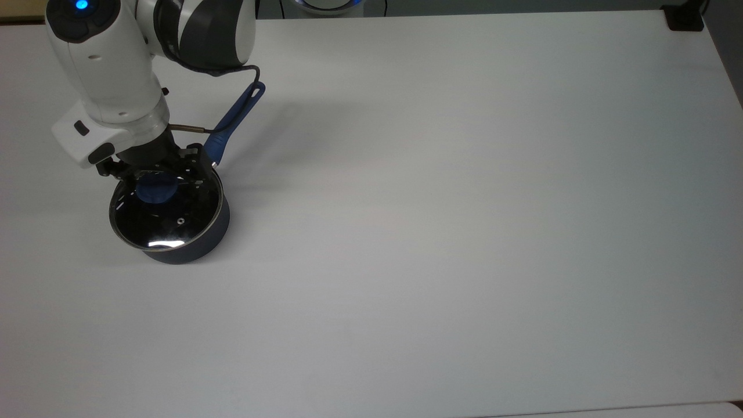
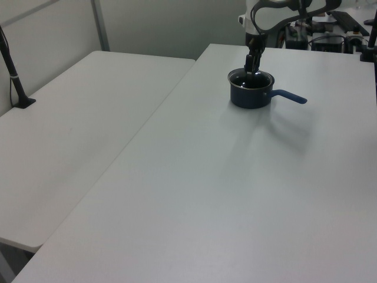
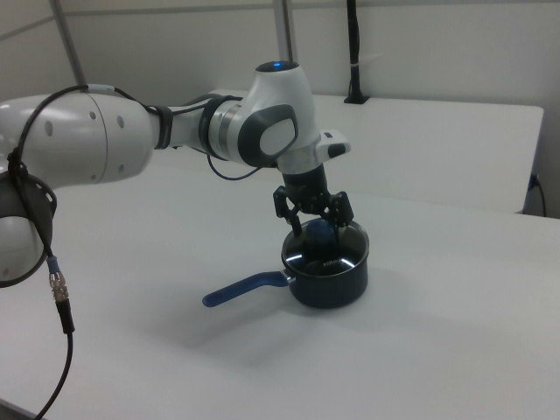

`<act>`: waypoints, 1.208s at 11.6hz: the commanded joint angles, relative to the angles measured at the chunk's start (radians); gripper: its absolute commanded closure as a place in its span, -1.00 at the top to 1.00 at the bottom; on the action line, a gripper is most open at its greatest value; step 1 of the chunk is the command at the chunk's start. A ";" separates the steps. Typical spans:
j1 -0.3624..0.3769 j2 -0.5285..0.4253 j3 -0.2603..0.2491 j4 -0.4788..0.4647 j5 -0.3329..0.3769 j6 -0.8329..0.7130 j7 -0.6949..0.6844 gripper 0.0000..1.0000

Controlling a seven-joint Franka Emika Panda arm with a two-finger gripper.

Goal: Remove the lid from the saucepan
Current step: 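Lower the gripper down onto the blue knob of the glass lid, then close the gripper on the blue knob of the lid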

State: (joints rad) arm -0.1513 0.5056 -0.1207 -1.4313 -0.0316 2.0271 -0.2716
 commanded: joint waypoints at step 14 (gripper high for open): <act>0.006 -0.044 -0.008 0.077 -0.065 -0.105 -0.162 -0.04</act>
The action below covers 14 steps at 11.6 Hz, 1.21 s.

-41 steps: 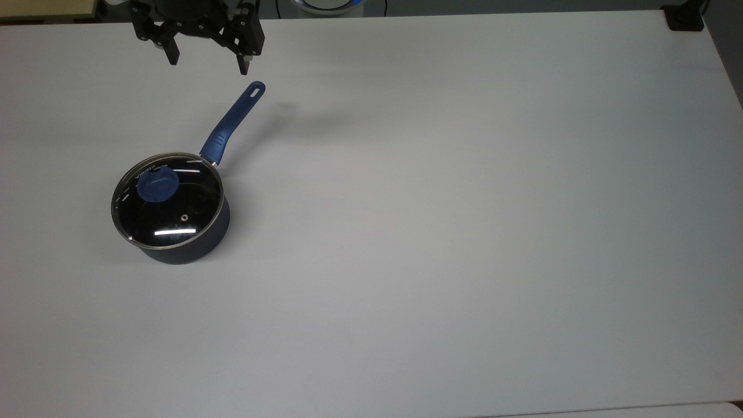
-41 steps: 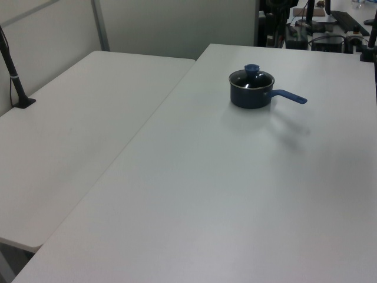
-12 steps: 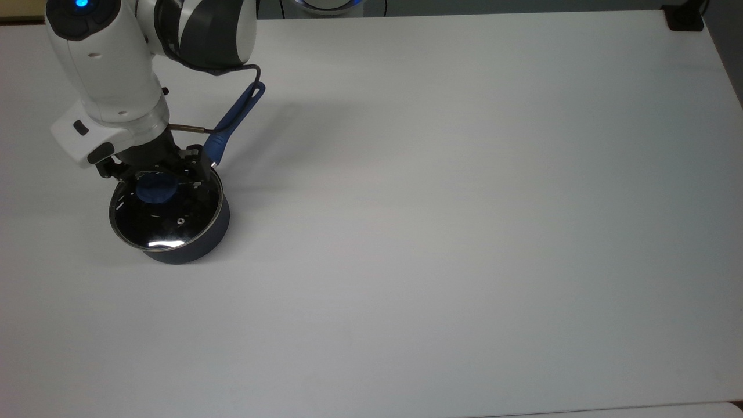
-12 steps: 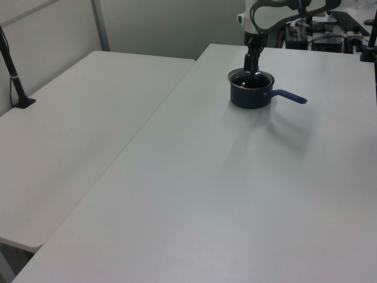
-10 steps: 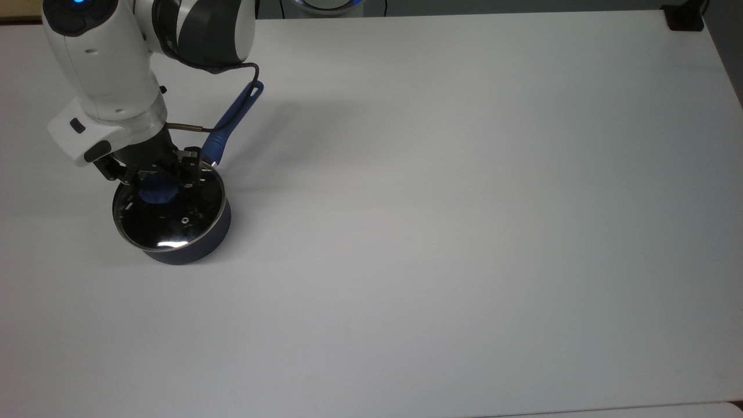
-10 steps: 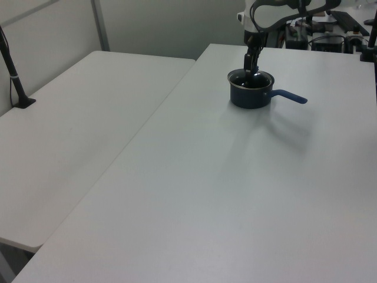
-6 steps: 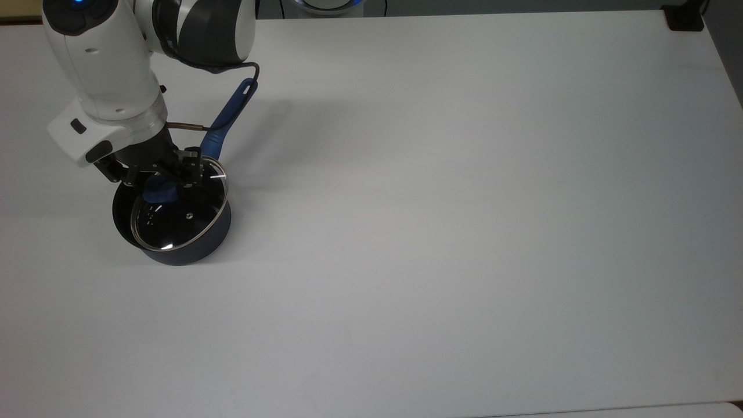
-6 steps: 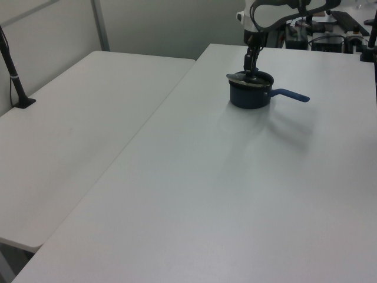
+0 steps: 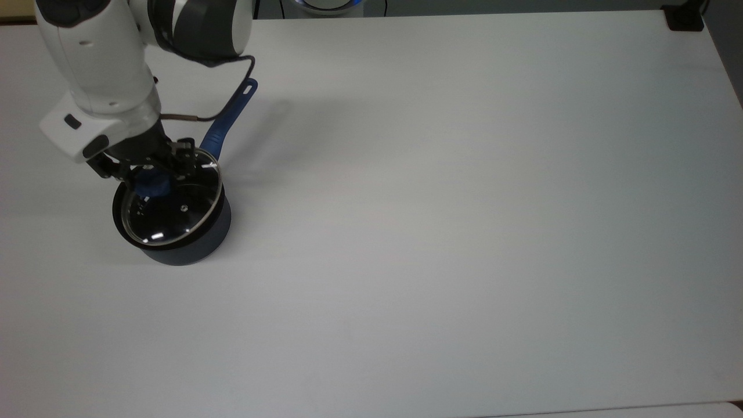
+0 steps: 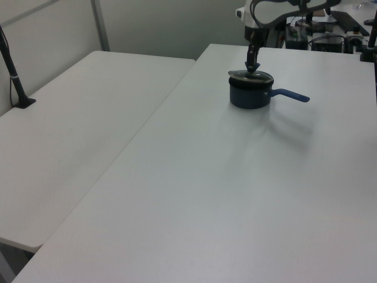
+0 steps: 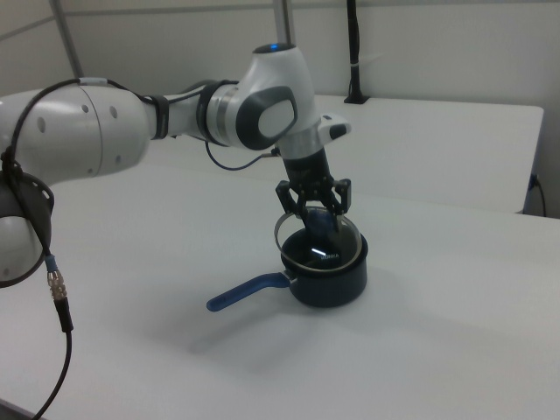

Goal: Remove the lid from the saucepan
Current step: 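Lift the glass lid off the pan and carry it beside the pan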

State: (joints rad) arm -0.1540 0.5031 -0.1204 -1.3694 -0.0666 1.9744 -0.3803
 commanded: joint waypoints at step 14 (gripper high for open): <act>-0.139 -0.130 -0.136 -0.400 -0.200 0.273 -0.269 -0.04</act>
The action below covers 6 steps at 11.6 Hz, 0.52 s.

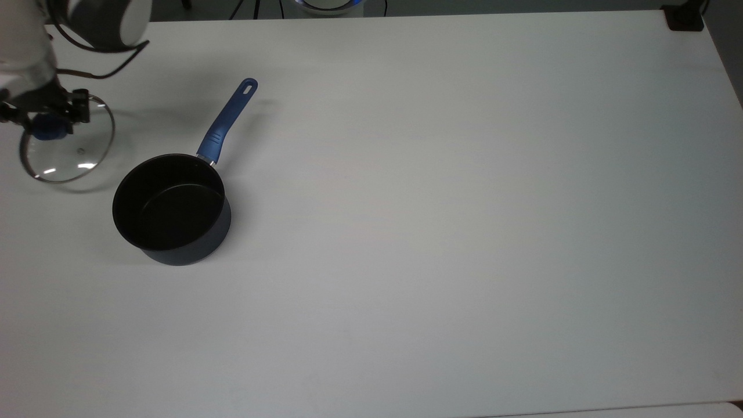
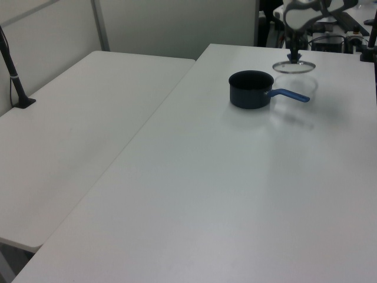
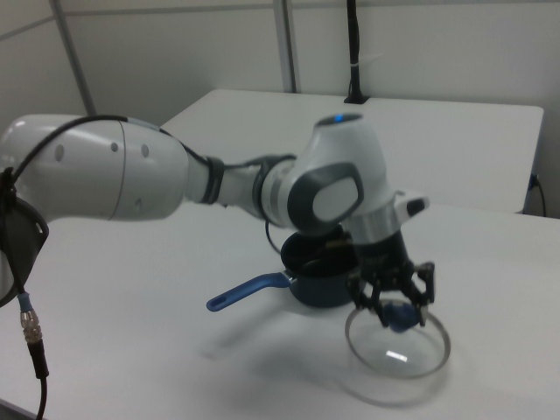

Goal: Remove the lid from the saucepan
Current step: 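Lower the glass lid onto the table beside the saucepan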

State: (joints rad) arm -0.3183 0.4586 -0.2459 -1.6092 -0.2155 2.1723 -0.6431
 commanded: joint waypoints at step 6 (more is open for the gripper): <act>0.091 -0.184 -0.010 -0.345 -0.106 0.107 0.006 -0.03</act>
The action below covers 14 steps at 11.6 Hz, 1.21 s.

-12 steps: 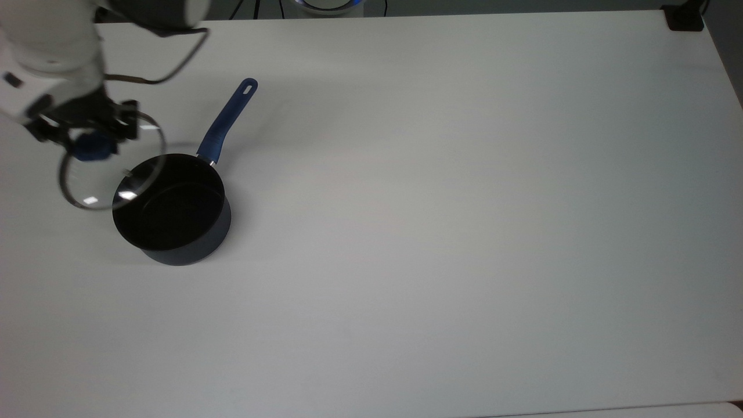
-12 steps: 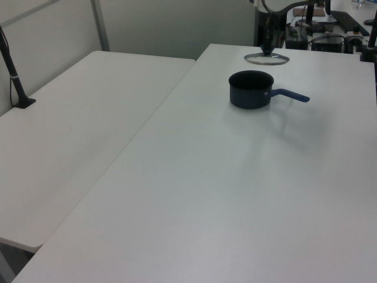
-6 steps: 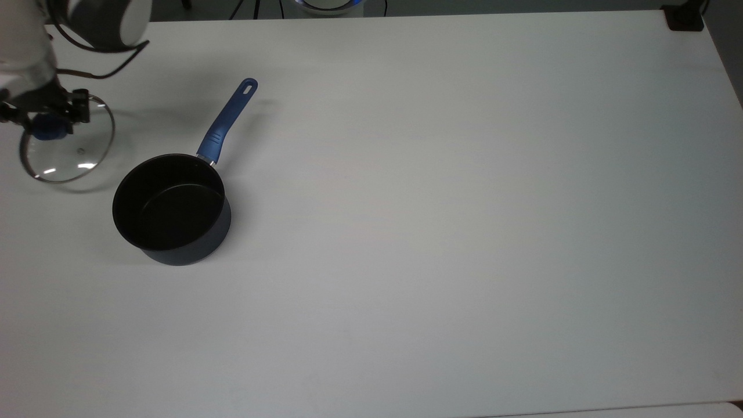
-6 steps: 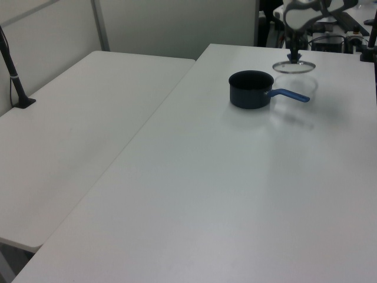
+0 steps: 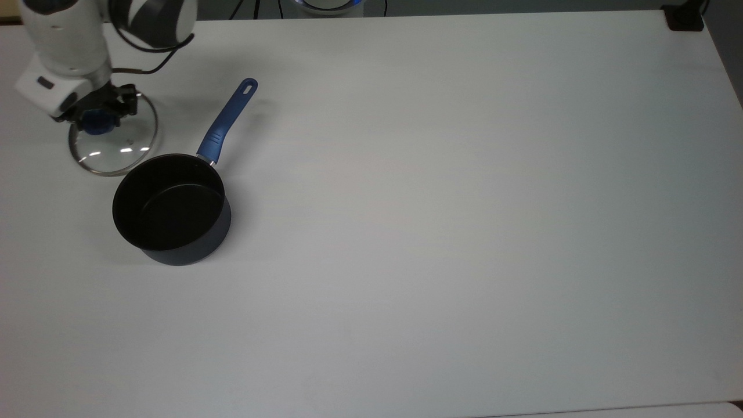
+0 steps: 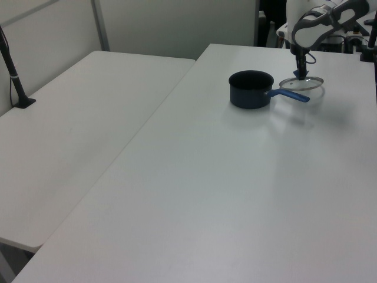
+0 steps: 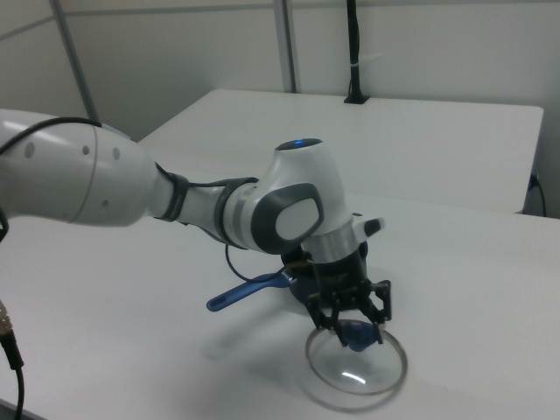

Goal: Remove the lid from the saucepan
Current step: 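Lower the glass lid onto the table beside the saucepan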

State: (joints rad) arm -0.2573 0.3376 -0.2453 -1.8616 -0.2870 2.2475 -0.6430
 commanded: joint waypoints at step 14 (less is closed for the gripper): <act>0.026 -0.044 0.035 0.126 0.211 -0.234 0.124 1.00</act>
State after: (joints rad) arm -0.2400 0.3246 -0.2384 -1.8845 -0.1560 2.2140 -0.6162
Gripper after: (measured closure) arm 0.000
